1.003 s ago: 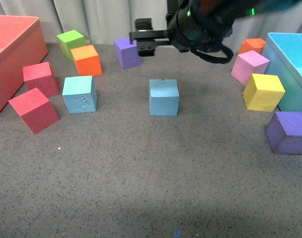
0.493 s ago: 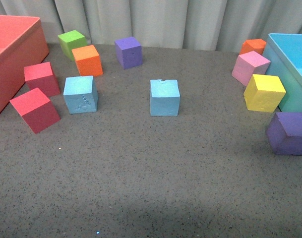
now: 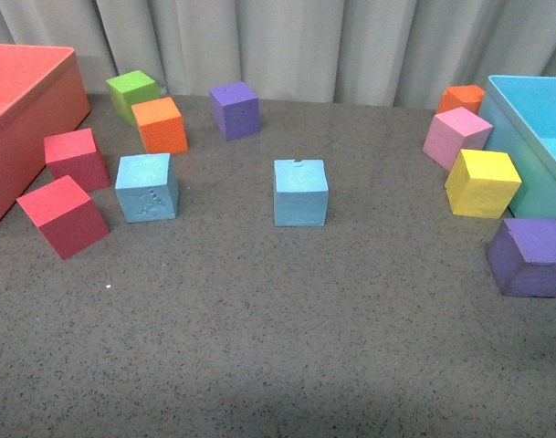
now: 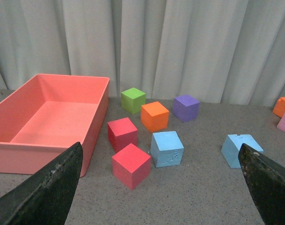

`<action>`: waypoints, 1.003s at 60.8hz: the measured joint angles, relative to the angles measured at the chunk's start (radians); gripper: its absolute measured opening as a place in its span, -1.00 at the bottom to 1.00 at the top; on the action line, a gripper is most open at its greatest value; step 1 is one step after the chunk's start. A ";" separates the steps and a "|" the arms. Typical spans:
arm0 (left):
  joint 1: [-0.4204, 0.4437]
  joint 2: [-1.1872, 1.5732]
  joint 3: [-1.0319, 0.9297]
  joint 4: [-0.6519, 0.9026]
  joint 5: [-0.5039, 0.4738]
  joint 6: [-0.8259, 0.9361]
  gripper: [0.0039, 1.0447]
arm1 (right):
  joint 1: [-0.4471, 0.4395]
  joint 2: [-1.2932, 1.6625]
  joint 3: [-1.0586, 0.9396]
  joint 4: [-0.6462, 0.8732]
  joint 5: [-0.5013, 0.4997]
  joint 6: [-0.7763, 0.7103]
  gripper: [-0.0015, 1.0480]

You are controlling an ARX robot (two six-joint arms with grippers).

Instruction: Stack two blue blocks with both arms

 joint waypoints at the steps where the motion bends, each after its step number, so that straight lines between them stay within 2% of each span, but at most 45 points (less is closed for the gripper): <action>1: 0.000 0.000 0.000 0.000 0.000 0.000 0.88 | -0.023 -0.027 -0.006 -0.016 -0.032 0.000 -0.98; 7: 0.000 0.000 0.000 0.000 0.000 0.000 0.88 | -0.068 -0.135 -0.034 -0.098 -0.060 0.000 -0.98; 46: 0.000 0.000 0.000 0.000 0.000 0.000 0.88 | -0.070 -0.652 -0.080 -0.550 -0.066 0.000 -0.98; 61: 0.000 0.000 0.000 0.000 0.000 0.000 0.88 | -0.070 -0.764 -0.080 -0.660 -0.066 0.000 -0.98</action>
